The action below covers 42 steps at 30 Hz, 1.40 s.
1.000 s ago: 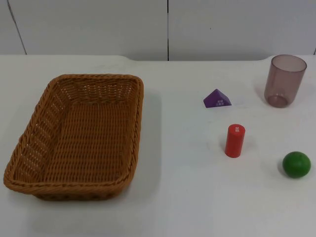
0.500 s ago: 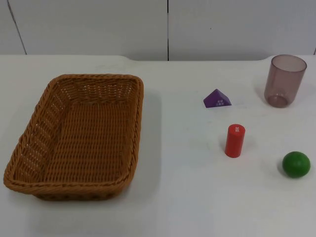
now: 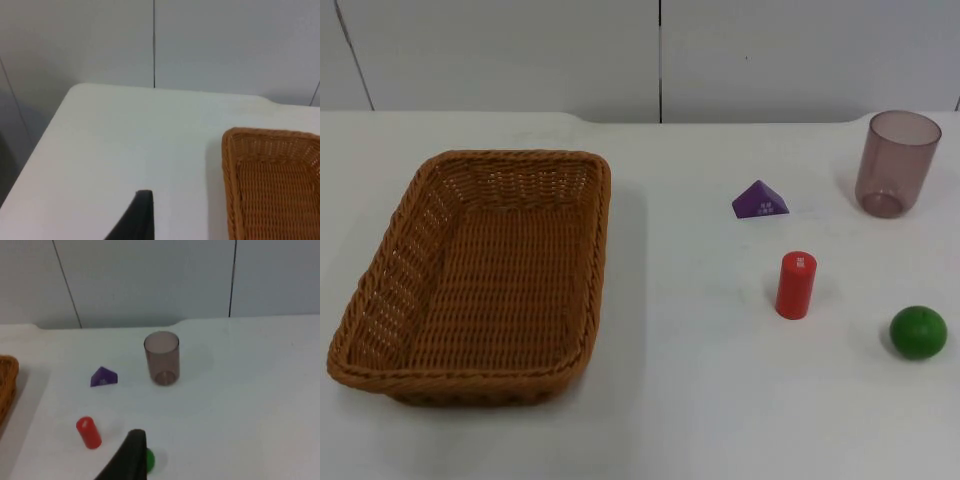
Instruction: Pick up the basket with the left hand and place the triangular block into the basket with the right hand.
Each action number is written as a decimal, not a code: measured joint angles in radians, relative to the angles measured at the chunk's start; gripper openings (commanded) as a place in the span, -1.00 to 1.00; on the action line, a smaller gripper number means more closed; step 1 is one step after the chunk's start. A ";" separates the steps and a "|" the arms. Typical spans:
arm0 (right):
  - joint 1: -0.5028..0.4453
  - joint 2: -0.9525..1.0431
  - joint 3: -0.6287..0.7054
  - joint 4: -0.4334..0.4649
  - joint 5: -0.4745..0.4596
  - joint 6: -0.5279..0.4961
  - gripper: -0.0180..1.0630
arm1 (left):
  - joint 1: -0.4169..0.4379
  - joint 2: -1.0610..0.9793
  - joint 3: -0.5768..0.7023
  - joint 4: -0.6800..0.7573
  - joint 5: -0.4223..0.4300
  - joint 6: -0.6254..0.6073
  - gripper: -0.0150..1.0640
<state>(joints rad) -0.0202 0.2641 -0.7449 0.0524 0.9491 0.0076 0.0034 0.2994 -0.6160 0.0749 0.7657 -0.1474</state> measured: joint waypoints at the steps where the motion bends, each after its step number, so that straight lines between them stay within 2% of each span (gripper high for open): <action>1: 0.000 0.042 -0.019 -0.003 -0.019 0.000 0.98 | 0.000 0.036 -0.008 0.000 -0.029 -0.002 0.97; 7: 0.000 0.237 -0.097 -0.022 -0.101 -0.008 0.98 | 0.000 0.240 -0.085 -0.002 -0.081 -0.002 0.97; 16: 0.000 0.469 -0.178 -0.022 -0.243 -0.019 0.98 | 0.000 0.409 -0.217 0.005 -0.130 -0.002 0.97; 22: 0.000 0.559 -0.224 -0.022 -0.264 -0.021 0.98 | 0.000 0.500 -0.276 0.009 -0.145 -0.002 0.97; 30: 0.000 0.626 -0.262 -0.020 -0.300 -0.023 0.98 | 0.000 0.721 -0.326 -0.007 -0.160 -0.002 0.97; 36: 0.000 0.630 -0.267 -0.020 -0.321 -0.023 0.98 | 0.000 0.902 -0.330 -0.075 -0.226 0.004 0.97; 42: 0.000 0.630 -0.267 -0.020 -0.323 -0.023 0.98 | 0.000 1.021 -0.330 -0.137 -0.235 0.057 0.97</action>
<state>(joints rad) -0.0202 0.8942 -1.0118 0.0327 0.6264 -0.0152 0.0034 1.3207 -0.9460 -0.0626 0.5309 -0.0906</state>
